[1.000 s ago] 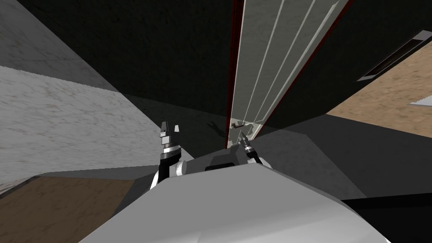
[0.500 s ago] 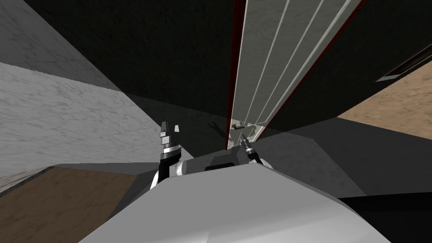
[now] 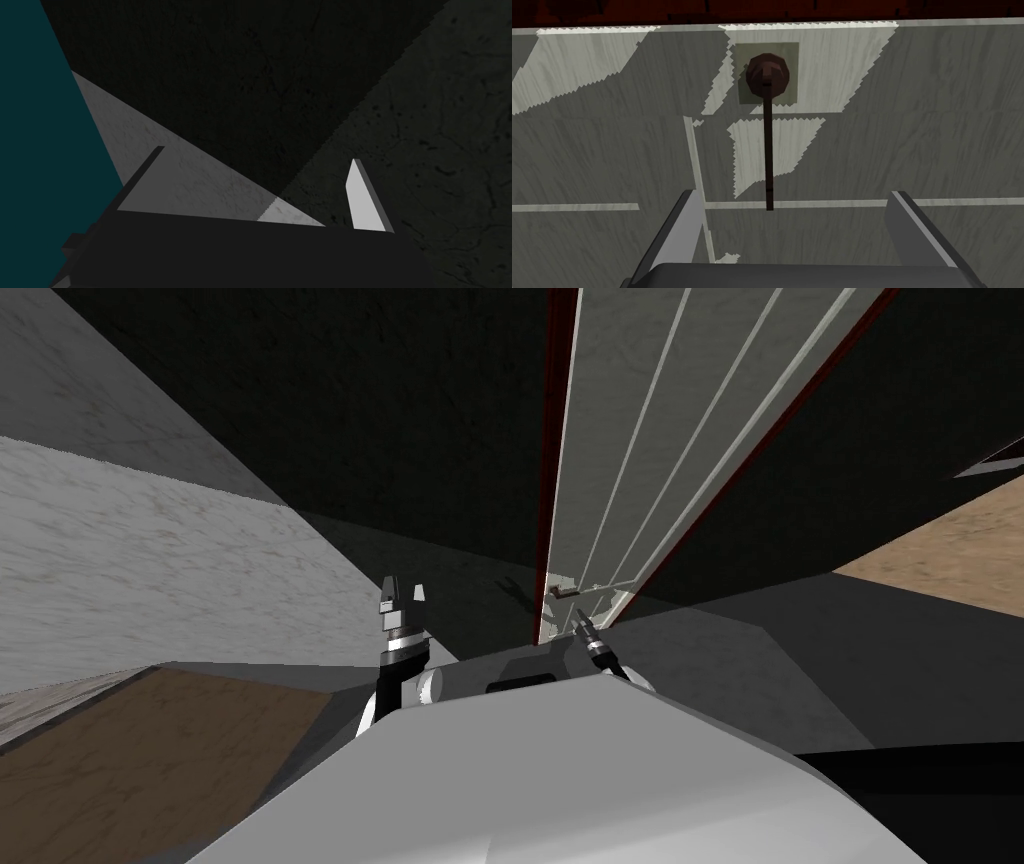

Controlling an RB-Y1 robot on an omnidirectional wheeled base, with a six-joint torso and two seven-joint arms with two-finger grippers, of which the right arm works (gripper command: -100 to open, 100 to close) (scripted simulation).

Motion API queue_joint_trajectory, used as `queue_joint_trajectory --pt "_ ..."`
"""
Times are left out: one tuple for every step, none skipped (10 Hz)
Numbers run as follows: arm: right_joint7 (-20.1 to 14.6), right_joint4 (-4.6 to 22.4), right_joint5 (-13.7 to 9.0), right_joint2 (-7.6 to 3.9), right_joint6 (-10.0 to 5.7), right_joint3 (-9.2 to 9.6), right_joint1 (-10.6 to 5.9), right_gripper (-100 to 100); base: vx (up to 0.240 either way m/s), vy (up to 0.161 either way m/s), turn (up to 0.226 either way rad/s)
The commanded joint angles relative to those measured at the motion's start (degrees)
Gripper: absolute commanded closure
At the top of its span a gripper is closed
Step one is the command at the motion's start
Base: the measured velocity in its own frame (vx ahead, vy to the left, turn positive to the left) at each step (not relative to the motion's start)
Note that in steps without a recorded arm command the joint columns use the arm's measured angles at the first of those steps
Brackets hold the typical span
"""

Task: Pull the door open

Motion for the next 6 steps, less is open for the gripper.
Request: queue_joint_trajectory --pt "-0.2 1.9 0.0 -0.33 -0.61 0.23 -0.46 -100 0.02 -0.079 0.086" --pt "-0.2 1.7 0.0 -0.23 -0.67 0.15 -0.48 -100 0.006 -0.039 0.022" --pt "-0.6 3.3 -0.6 -0.74 -1.88 -0.77 -0.35 -100 0.137 0.024 0.195" --pt "-0.8 3.8 -0.8 -0.91 -2.26 -1.11 -0.28 -100 0.192 0.043 0.162" --pt "-1.1 5.0 -1.3 -1.29 -3.12 -1.87 -0.13 -100 0.174 0.019 0.256" --pt "-1.3 5.6 -1.5 -1.49 -3.57 -2.27 -0.06 -100 0.165 0.014 0.069"
